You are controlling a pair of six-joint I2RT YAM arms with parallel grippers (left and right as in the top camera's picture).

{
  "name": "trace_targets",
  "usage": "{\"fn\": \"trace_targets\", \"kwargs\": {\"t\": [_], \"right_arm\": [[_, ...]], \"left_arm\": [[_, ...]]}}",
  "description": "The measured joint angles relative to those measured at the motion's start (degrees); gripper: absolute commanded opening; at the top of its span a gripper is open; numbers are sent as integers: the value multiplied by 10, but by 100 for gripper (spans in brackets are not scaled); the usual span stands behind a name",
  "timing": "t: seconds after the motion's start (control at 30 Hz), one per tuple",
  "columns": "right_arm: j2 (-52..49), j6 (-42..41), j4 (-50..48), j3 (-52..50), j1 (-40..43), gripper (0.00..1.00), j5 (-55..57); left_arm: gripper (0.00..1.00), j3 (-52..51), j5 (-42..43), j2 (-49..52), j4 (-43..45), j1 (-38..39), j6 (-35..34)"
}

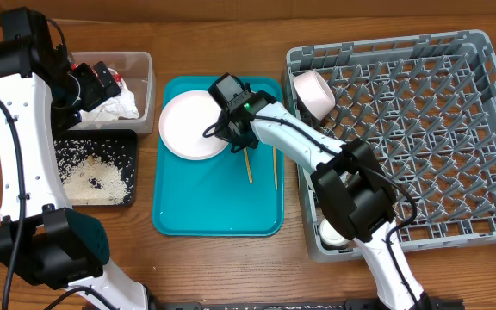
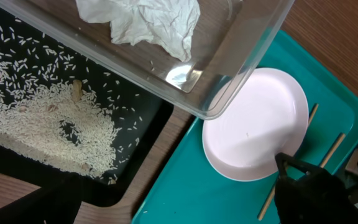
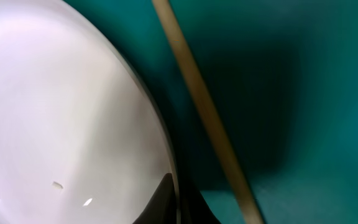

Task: Sort waste into correct bins and load items into the dishwasher
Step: 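Lift the pink plate and carry it to the rack's back with the right gripper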

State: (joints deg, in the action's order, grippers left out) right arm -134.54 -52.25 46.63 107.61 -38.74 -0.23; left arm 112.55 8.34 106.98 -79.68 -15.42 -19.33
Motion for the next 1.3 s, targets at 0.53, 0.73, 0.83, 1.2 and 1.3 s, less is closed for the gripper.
{"fn": "trace_targets", "kwargs": {"t": [0.53, 0.73, 0.83, 1.2, 1.3], "right_arm": [[126, 178, 265, 227, 30, 4, 285], [183, 239, 323, 241, 70, 4, 516], [179, 256, 332, 233, 108, 4, 610], [178, 273, 296, 116, 201, 4, 724], [178, 274, 273, 75, 201, 4, 724]], "left_arm": [[100, 0, 0, 0, 0, 0, 0], [100, 0, 0, 0, 0, 0, 0], [100, 0, 0, 0, 0, 0, 0], [100, 0, 0, 0, 0, 0, 0], [100, 0, 0, 0, 0, 0, 0]]}}
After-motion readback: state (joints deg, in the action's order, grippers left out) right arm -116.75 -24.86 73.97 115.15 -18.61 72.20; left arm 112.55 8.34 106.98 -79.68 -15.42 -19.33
